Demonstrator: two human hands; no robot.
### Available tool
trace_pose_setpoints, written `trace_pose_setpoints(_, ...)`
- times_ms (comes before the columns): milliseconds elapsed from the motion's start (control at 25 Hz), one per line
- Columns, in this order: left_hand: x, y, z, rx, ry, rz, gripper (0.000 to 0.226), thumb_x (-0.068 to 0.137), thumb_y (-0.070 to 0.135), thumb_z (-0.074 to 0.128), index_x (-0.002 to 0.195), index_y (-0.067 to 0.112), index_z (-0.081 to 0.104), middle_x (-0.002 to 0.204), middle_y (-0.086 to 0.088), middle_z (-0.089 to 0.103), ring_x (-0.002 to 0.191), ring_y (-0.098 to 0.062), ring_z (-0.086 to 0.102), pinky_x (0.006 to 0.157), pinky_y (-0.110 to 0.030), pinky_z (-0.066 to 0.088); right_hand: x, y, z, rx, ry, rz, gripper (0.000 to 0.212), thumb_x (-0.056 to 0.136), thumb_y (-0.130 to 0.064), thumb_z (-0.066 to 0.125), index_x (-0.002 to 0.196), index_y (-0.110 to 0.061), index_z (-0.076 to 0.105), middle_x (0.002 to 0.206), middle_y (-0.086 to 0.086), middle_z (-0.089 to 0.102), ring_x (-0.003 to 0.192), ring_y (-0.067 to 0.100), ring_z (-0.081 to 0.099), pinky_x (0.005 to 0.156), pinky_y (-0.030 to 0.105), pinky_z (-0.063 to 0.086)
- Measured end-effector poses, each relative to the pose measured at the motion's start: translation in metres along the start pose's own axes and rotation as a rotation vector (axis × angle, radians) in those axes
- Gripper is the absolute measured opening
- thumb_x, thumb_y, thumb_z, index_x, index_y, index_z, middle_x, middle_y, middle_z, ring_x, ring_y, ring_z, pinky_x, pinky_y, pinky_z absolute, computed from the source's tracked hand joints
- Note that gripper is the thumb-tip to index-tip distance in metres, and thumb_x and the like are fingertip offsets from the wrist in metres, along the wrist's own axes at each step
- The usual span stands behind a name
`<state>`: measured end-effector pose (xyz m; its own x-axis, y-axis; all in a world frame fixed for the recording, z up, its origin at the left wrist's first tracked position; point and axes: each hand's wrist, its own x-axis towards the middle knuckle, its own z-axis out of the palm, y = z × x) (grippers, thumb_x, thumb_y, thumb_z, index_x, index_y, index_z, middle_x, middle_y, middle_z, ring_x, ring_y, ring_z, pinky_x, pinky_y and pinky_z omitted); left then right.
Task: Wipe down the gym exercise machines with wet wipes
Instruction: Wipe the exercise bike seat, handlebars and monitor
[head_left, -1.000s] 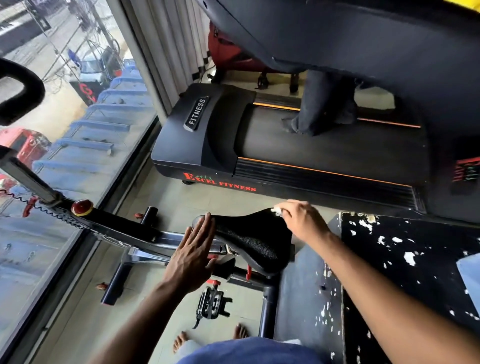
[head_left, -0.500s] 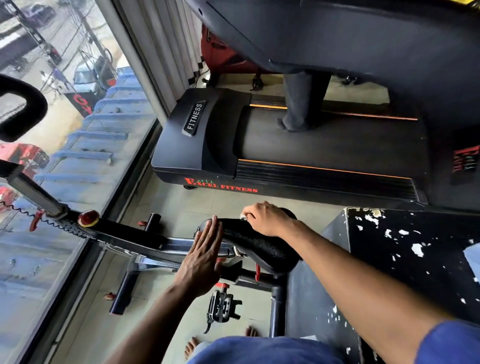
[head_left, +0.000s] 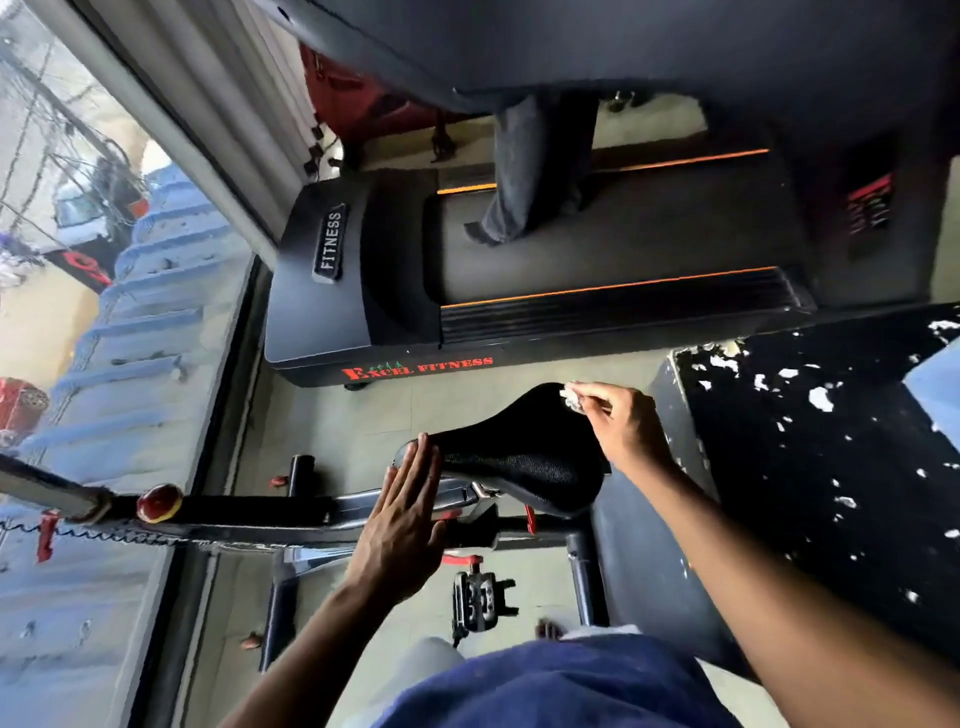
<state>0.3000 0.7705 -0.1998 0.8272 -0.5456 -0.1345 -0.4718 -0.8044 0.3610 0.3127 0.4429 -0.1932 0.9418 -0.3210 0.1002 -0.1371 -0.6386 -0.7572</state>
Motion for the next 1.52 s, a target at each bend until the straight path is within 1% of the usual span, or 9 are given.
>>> trace_pose_setpoints(160,0.004,-0.01,-0.013,0.089,0.016,0.153,0.08,0.104,0.057,0.033,0.167,0.013,0.006,0.174,-0.006,0.0,0.16,-0.015,-0.006,0.129,-0.035,-0.002,-0.066,-0.003,0.015,-0.016,0.281,0.026,0.023,0.098,-0.011,0.063,0.116,-0.006,0.076,0.114,0.002,0.075,0.105,0.006,0.067,0.09,-0.003,0.039)
trace_pose_setpoints(360,0.054,-0.043,-0.028,0.08,-0.123,0.449,0.075,0.108,0.057,0.031,0.165,0.012,0.016,0.173,-0.007,0.008,0.161,-0.02,0.008,0.13,-0.039,0.007,-0.072,-0.007,0.008,-0.164,0.209,0.033,0.025,0.098,-0.014,0.057,0.111,-0.01,0.077,0.105,-0.001,0.078,0.092,0.01,0.072,0.089,0.001,0.041)
trace_pose_setpoints(480,0.1,-0.045,-0.04,0.073,-0.23,0.646,0.078,0.107,0.064,0.015,0.164,0.01,0.015,0.171,-0.007,0.007,0.16,-0.021,0.009,0.128,-0.024,-0.005,-0.076,-0.019,0.007,-0.279,0.208,0.072,0.018,0.092,-0.005,0.064,0.102,-0.01,0.079,0.091,0.001,0.068,0.078,0.016,0.064,0.079,0.016,0.045)
trace_pose_setpoints(640,0.156,-0.026,-0.051,0.043,-0.304,0.886,0.078,0.103,0.066,-0.001,0.162,0.017,0.005,0.171,-0.004,0.004,0.159,-0.017,0.002,0.126,-0.022,-0.008,-0.093,-0.039,0.037,-0.363,0.508,0.215,0.017,0.092,-0.012,0.059,0.093,-0.011,0.076,0.087,0.003,0.066,0.078,0.021,0.064,0.08,0.034,0.054)
trace_pose_setpoints(840,0.228,0.042,-0.025,0.055,-0.328,1.157,0.066,0.112,0.046,0.022,0.157,0.0,0.038,0.165,-0.02,0.031,0.153,-0.032,0.032,0.126,-0.045,0.025,-0.11,-0.099,0.12,-0.369,0.561,0.363,0.027,0.098,-0.028,0.045,0.098,-0.018,0.07,0.091,0.009,0.066,0.074,0.03,0.067,0.061,0.037,0.058)
trace_pose_setpoints(960,0.237,0.069,0.001,0.081,-0.364,1.185,0.07,0.111,0.051,0.02,0.154,0.0,0.043,0.162,-0.02,0.038,0.152,-0.034,0.035,0.124,-0.057,0.029,-0.116,-0.138,0.159,-0.228,0.482,0.372,0.015,0.103,-0.028,0.048,0.109,-0.027,0.062,0.097,0.0,0.063,0.078,0.02,0.066,0.066,0.035,0.058)
trace_pose_setpoints(1160,0.242,0.075,0.005,0.089,-0.415,1.136,0.076,0.102,0.054,0.007,0.163,0.014,0.028,0.17,-0.004,0.026,0.159,-0.017,0.016,0.13,-0.036,-0.001,-0.124,-0.088,0.077,-0.185,0.9,0.644,0.009,0.098,-0.012,0.064,0.104,-0.015,0.071,0.098,-0.002,0.062,0.077,0.015,0.067,0.073,0.033,0.06)
trace_pose_setpoints(1280,0.246,0.072,0.011,0.0,-0.364,1.164,0.071,0.107,0.054,0.014,0.157,0.011,0.042,0.164,-0.007,0.039,0.155,-0.023,0.029,0.13,-0.043,0.01,-0.111,-0.066,0.078,-0.162,0.88,0.705,0.01,0.097,-0.007,0.061,0.099,-0.014,0.068,0.097,0.002,0.062,0.079,0.018,0.062,0.077,0.042,0.057)
trace_pose_setpoints(1520,0.252,0.07,0.023,-0.035,-0.298,1.215,0.056,0.109,0.039,0.025,0.151,0.012,0.051,0.16,-0.006,0.046,0.153,-0.025,0.033,0.126,-0.053,0.021,-0.111,-0.101,0.152,0.129,1.291,0.852,0.015,0.091,-0.004,0.058,0.093,-0.019,0.057,0.094,0.003,0.065,0.08,0.02,0.068,0.073,0.035,0.059)
